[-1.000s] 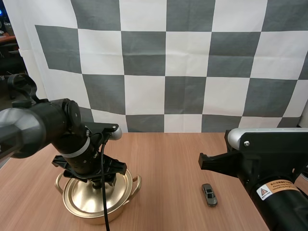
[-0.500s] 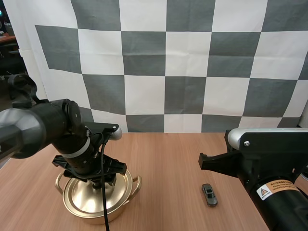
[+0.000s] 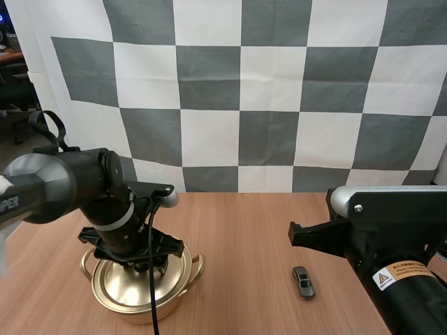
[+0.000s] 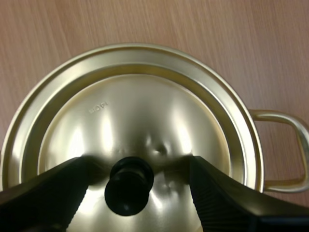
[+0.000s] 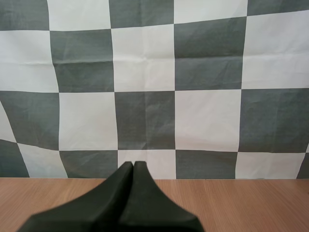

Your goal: Open the pot, put the car inside, and close it

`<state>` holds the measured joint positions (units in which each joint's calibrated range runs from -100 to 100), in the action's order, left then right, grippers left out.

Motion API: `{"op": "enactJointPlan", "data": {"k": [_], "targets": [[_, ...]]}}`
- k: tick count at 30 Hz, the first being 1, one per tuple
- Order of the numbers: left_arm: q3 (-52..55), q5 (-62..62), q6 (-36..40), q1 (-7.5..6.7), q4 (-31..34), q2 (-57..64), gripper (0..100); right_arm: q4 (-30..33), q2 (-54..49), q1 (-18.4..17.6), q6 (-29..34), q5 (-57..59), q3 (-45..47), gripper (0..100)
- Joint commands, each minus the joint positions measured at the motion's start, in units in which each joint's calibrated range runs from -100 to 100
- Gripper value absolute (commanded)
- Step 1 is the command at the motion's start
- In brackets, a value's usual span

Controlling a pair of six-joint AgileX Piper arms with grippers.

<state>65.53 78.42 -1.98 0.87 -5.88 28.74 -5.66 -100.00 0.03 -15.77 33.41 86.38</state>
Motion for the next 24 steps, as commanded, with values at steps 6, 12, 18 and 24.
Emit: {"op": "enactJointPlan", "data": {"k": [6,12,18,24], "targets": [[0.4,-0.3,-1.0,-0.05,0.1,-0.3,100,0.0,0.0,0.0,0.1,0.0,0.0,0],[0.4,-0.7,2.7,0.03,2.4,-0.3,1,0.0,0.0,0.0,0.1,0.0,0.0,0],[0.4,-1.1,2.2,0.03,2.4,-0.2,0,0.0,0.0,0.0,0.1,0.0,0.0,0],[0.0,-1.3,0.3,0.03,-0.4,2.6,0,0.0,0.0,0.0,0.1,0.0,0.0,0]]}}
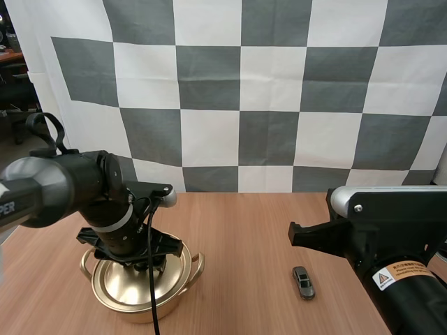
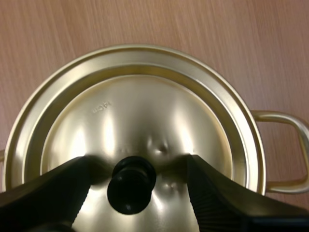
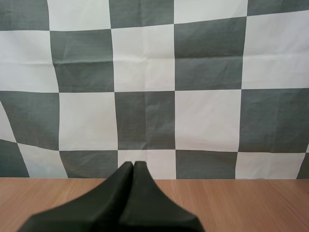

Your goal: Open the pot, put the car inside, and close it

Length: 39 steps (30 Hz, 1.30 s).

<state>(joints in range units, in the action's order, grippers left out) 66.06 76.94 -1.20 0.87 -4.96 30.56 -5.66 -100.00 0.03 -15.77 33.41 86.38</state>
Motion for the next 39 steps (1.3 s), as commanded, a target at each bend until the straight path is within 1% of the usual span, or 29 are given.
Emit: {"op": "enactJointPlan", "data": {"k": [1,3,6,8,11,13,27,32,35,39], "targets": [[-1.2,0.9,-0.5,0.03,-1.5,1.4,0,0.0,0.0,0.0,0.1,0.0,0.0,0],[-2.7,1.3,-0.5,0.03,-1.6,2.6,0,0.0,0.0,0.0,0.1,0.0,0.0,0],[-4.9,1.8,3.1,0.03,-0.2,4.0,0,0.0,0.0,0.0,0.1,0.0,0.0,0],[-6.1,1.9,4.9,0.03,1.4,4.4,6,0.0,0.0,0.0,0.1,0.0,0.0,0],[-6.6,3.0,4.8,0.03,1.5,4.4,19,0.0,0.0,0.0,0.1,0.0,0.0,0],[-6.6,3.0,4.8,0.03,1.5,4.4,23,0.0,0.0,0.0,0.1,0.0,0.0,0],[-8.3,3.3,4.8,0.03,1.5,4.4,23,0.0,0.0,0.0,0.1,0.0,0.0,0],[-15.0,8.3,4.8,0.03,1.5,4.5,23,0.0,0.0,0.0,0.1,0.0,0.0,0],[-22.1,13.8,4.8,0.03,1.5,4.9,23,0.0,0.0,0.0,0.1,-0.2,0.0,0],[-31.4,20.5,5.7,0.03,1.5,6.9,23,0.0,0.0,0.0,0.1,-3.2,0.0,0]]}}
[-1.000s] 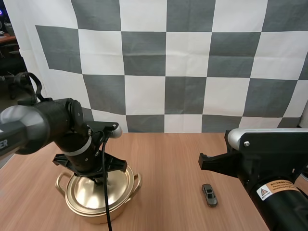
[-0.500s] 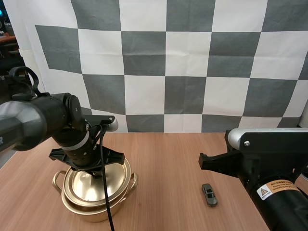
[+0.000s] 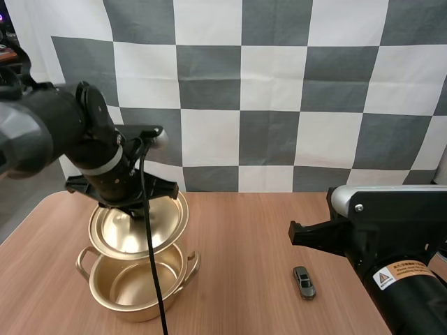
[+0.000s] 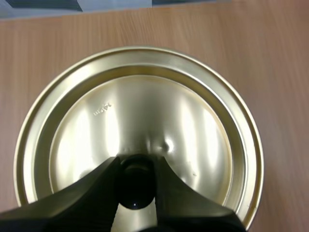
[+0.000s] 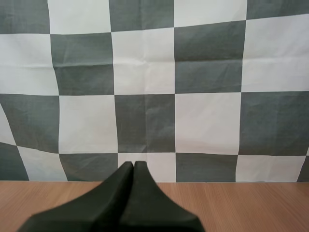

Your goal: Open the pot, put the car inside, and close it

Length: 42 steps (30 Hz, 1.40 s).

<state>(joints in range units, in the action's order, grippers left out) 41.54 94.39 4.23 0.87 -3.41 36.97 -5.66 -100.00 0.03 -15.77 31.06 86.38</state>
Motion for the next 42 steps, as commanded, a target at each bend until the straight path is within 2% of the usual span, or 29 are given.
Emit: {"op": "enactJointPlan", "data": {"k": [1,12,15,18,19,23,26,30,31,33,36,39,42], "targets": [[-9.2,5.1,0.8,0.03,0.0,1.2,23,0.0,0.0,0.0,0.1,-1.3,0.0,0],[-28.2,5.6,3.1,0.03,-0.1,11.3,21,0.0,0.0,0.0,0.0,-1.5,0.0,0],[-29.1,5.6,3.1,0.03,-0.1,12.5,13,4.1,0.0,0.0,-0.1,-0.4,-0.7,0],[-29.1,5.6,3.1,0.03,-0.1,12.5,0,9.0,0.5,0.0,-0.1,8.5,-3.9,0],[-28.9,5.6,3.2,0.03,-0.1,12.7,0,9.0,1.3,0.0,-0.1,12.7,-5.3,0],[-28.9,5.6,3.9,0.03,-0.1,13.2,0,9.0,8.8,0.0,-0.3,22.7,-11.1,0],[-28.9,5.6,3.9,0.03,-0.1,14.1,0,9.0,19.3,0.0,-0.3,38.6,-20.8,0],[-28.9,5.6,3.9,0.03,-0.1,15.1,0,7.9,34.5,0.0,-6.9,65.4,-32.5,0],[-28.9,5.6,3.9,0.03,-0.1,15.3,0,6.8,38.6,0.0,-9.5,68.9,-36.0,0],[-28.9,5.6,3.9,0.03,-0.1,15.6,0,4.4,45.8,0.0,-11.8,68.9,-40.1,0],[-28.9,5.6,3.9,0.03,-0.1,15.9,0,3.3,50.5,0.0,-11.4,68.9,-40.8,0],[-28.9,5.6,3.9,0.03,-0.1,16.0,0,0.9,51.0,0.0,-10.7,68.9,-39.7,0],[-28.9,5.6,3.9,0.03,-0.1,16.0,0,1.4,50.0,0.0,-10.9,68.9,-38.2,0]]}}
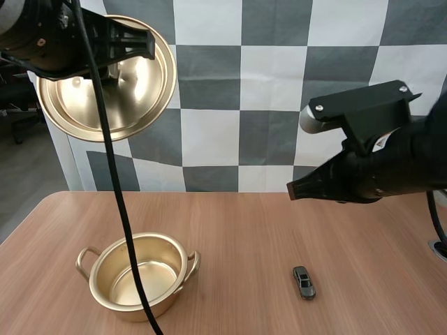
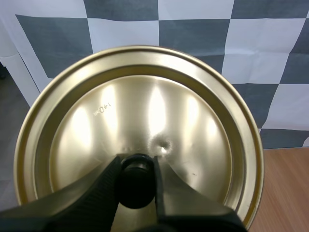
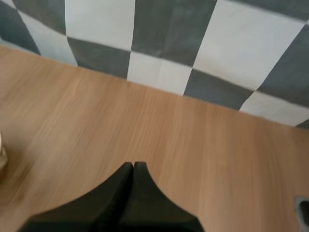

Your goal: Open the pot, put the car inside, and close it

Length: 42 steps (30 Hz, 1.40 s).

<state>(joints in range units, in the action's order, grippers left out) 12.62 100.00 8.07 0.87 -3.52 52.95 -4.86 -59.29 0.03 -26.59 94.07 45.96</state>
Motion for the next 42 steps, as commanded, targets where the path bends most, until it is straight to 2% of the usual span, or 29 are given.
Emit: {"op": "enactJointPlan", "data": {"k": [1,8,14,22,27,31,36,37,38,39,40,41,42], "targets": [[0.0,0.0,0.1,0.03,0.0,0.0,0,1.3,9.2,0.0,-0.4,5.9,2.9,0],[0.0,0.0,0.1,0.03,-0.2,0.0,0,9.5,10.7,0.0,-1.0,5.9,11.9,0],[0.0,0.0,0.1,0.03,-1.7,0.0,0,5.7,12.6,0.0,-1.0,5.9,13.1,0],[0.0,0.0,-0.9,0.03,-1.7,0.0,0,4.9,12.5,0.0,-1.0,5.9,13.0,0],[0.0,0.0,-1.1,0.03,-1.7,0.0,0,1.7,12.5,0.0,-1.0,5.9,13.0,0],[0.0,0.0,-1.1,0.03,-1.7,0.0,0,-1.1,12.6,0.0,-6.6,5.9,13.0,0],[0.0,0.0,-1.6,0.03,-2.0,0.0,0,-1.3,14.7,0.0,-9.0,5.9,13.0,1],[0.0,0.0,-1.7,0.03,-2.1,0.0,0,-1.3,15.5,0.0,-10.5,5.9,13.0,14],[0.0,0.0,-1.9,0.03,-2.1,0.0,0,-1.3,15.6,0.0,-11.2,5.9,13.0,22],[0.0,0.0,-1.9,0.03,-2.3,0.0,0,-1.3,16.0,0.0,-12.4,5.9,13.0,36],[0.0,0.0,-1.9,0.03,-2.3,0.0,0,-1.3,16.3,0.0,-13.8,5.9,13.0,59],[0.0,0.0,-1.9,0.03,-2.3,0.0,0,-1.5,16.3,0.0,-14.7,5.9,13.0,74],[0.0,0.0,-1.9,0.03,-2.3,0.0,0,-2.3,16.3,0.0,-16.0,5.9,13.0,96]]}}
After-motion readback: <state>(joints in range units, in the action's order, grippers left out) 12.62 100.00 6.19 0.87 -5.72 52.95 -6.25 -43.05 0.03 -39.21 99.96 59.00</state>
